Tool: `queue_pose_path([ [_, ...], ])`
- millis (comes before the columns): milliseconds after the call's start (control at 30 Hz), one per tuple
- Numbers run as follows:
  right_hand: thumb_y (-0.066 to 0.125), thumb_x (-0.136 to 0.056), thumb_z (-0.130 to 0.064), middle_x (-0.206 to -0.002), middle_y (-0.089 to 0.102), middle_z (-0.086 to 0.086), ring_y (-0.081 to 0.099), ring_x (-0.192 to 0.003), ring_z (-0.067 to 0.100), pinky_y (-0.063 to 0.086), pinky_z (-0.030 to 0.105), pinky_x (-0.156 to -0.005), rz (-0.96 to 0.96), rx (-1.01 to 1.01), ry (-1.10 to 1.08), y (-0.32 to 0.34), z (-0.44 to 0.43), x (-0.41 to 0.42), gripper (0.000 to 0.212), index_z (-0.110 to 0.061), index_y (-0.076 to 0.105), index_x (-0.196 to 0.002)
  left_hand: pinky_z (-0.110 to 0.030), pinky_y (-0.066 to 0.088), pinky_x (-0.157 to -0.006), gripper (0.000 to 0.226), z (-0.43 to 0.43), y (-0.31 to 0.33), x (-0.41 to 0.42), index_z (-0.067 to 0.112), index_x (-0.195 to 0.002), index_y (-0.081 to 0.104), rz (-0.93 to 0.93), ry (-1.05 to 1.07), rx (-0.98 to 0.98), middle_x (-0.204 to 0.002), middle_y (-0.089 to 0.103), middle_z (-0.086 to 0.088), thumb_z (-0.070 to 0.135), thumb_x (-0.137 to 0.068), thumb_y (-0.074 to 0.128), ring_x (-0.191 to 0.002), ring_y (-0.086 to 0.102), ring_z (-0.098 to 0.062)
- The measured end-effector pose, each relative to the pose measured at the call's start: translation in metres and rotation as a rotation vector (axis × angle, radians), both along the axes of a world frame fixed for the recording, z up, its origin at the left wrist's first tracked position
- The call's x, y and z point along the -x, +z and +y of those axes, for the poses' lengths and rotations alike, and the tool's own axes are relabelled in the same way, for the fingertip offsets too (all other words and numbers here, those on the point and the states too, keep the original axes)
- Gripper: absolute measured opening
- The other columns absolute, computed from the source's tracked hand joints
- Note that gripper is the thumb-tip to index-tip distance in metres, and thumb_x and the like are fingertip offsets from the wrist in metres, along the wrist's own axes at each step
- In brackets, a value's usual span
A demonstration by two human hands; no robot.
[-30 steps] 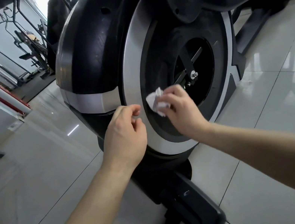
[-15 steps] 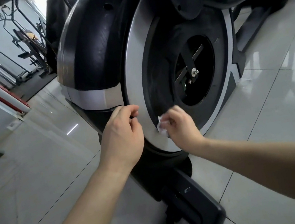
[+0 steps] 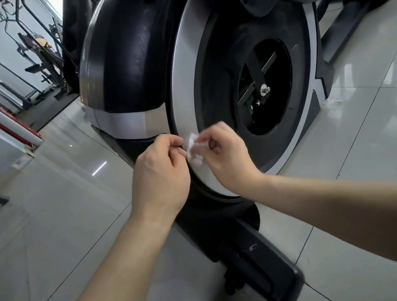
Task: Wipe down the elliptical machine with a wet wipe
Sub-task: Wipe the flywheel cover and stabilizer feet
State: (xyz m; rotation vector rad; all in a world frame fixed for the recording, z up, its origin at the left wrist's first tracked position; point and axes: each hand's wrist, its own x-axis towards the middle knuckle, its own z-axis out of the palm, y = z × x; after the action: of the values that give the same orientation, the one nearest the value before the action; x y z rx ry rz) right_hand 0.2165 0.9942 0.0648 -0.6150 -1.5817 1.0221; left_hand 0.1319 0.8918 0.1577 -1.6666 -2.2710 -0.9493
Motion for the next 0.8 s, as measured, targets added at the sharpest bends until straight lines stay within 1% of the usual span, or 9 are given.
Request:
queue_pose_path([
  [100, 0.075, -0.089, -0.015, -0.092, 0.054, -0.006, 0.056, -0.078, 0.009, 0.045, 0.022, -0.072, -0.215, 0.175, 0.077, -0.055, -0.009, -0.010, 0.014, -0.022, 0.066, -0.082, -0.040, 0.059, -0.080, 0.023, -0.001, -0.007, -0.003, 0.020, -0.112, 0.066, 0.012, -0.013, 0.067, -0.091, 0.068, 0.012, 0.012, -0.100, 0.047, -0.085, 0.068, -0.012],
  [167, 0.076, -0.088, -0.014, -0.091, 0.054, -0.005, 0.057, -0.079, 0.010, 0.046, 0.028, -0.073, -0.326, 0.260, 0.047, -0.072, -0.007, -0.013, 0.017, -0.026, 0.065, -0.082, -0.040, 0.059, -0.082, 0.024, -0.001, -0.013, -0.005, 0.019, -0.114, 0.066, 0.014, -0.025, 0.115, -0.093, 0.067, 0.012, 0.012, -0.101, 0.047, -0.088, 0.067, -0.012],
  [200, 0.075, -0.088, -0.013, -0.090, 0.055, -0.004, 0.057, -0.079, 0.010, 0.046, 0.028, -0.073, -0.322, 0.260, 0.013, -0.071, -0.002, -0.013, 0.020, -0.029, 0.064, -0.081, -0.040, 0.058, -0.083, 0.025, -0.001, -0.015, -0.006, 0.019, -0.115, 0.066, 0.013, -0.035, 0.124, -0.095, 0.068, 0.012, 0.011, -0.101, 0.047, -0.090, 0.067, -0.013],
  [267, 0.071, -0.089, -0.012, -0.090, 0.056, -0.003, 0.056, -0.079, 0.005, 0.044, 0.024, -0.073, -0.209, 0.208, -0.067, -0.046, 0.013, -0.010, 0.024, -0.032, 0.063, -0.080, -0.039, 0.058, -0.085, 0.026, 0.003, -0.015, -0.008, 0.018, -0.118, 0.066, 0.015, -0.050, 0.110, -0.101, 0.068, 0.010, 0.010, -0.100, 0.050, -0.094, 0.066, -0.012],
  [400, 0.067, -0.091, -0.008, -0.101, 0.058, -0.001, 0.058, -0.085, -0.006, 0.044, 0.011, -0.071, 0.007, 0.105, -0.179, 0.017, 0.046, -0.013, 0.010, -0.017, 0.068, -0.087, -0.030, 0.056, -0.087, 0.030, 0.011, -0.014, -0.015, 0.017, -0.122, 0.065, 0.024, -0.077, 0.036, -0.108, 0.066, 0.009, 0.005, -0.098, 0.051, -0.098, 0.062, -0.008],
  [533, 0.063, -0.096, -0.008, -0.100, 0.055, -0.007, 0.060, -0.086, -0.001, 0.050, 0.017, -0.073, -0.055, 0.037, -0.185, -0.002, 0.051, -0.020, 0.009, -0.014, 0.064, -0.089, -0.027, 0.055, -0.087, 0.031, 0.015, -0.018, -0.020, 0.016, -0.125, 0.064, 0.017, -0.095, 0.061, -0.109, 0.064, 0.009, 0.006, -0.098, 0.052, -0.097, 0.061, -0.007],
  [667, 0.063, -0.094, 0.000, -0.092, 0.054, -0.007, 0.057, -0.077, -0.012, 0.042, 0.006, -0.065, -0.226, 0.183, -0.139, -0.054, 0.042, -0.029, 0.012, -0.004, 0.068, -0.084, -0.023, 0.055, -0.087, 0.031, 0.017, -0.020, -0.021, 0.018, -0.127, 0.063, 0.031, -0.081, 0.086, -0.108, 0.064, 0.010, 0.009, -0.099, 0.054, -0.095, 0.060, -0.004],
  [733, 0.066, -0.092, -0.004, -0.091, 0.056, -0.007, 0.057, -0.078, -0.011, 0.041, 0.007, -0.066, -0.244, 0.227, -0.149, -0.060, 0.046, -0.031, 0.012, -0.012, 0.072, -0.085, -0.022, 0.055, -0.085, 0.030, 0.018, -0.020, -0.021, 0.018, -0.127, 0.064, 0.034, -0.079, 0.095, -0.107, 0.064, 0.011, 0.011, -0.099, 0.054, -0.094, 0.061, -0.004],
  [800, 0.069, -0.091, -0.009, -0.092, 0.057, -0.007, 0.056, -0.077, -0.005, 0.041, 0.009, -0.066, -0.181, 0.207, -0.196, -0.047, 0.058, -0.033, 0.013, -0.020, 0.071, -0.084, -0.024, 0.055, -0.085, 0.030, 0.020, -0.019, -0.021, 0.017, -0.127, 0.064, 0.031, -0.084, 0.094, -0.106, 0.065, 0.010, 0.011, -0.099, 0.054, -0.092, 0.061, -0.005],
])
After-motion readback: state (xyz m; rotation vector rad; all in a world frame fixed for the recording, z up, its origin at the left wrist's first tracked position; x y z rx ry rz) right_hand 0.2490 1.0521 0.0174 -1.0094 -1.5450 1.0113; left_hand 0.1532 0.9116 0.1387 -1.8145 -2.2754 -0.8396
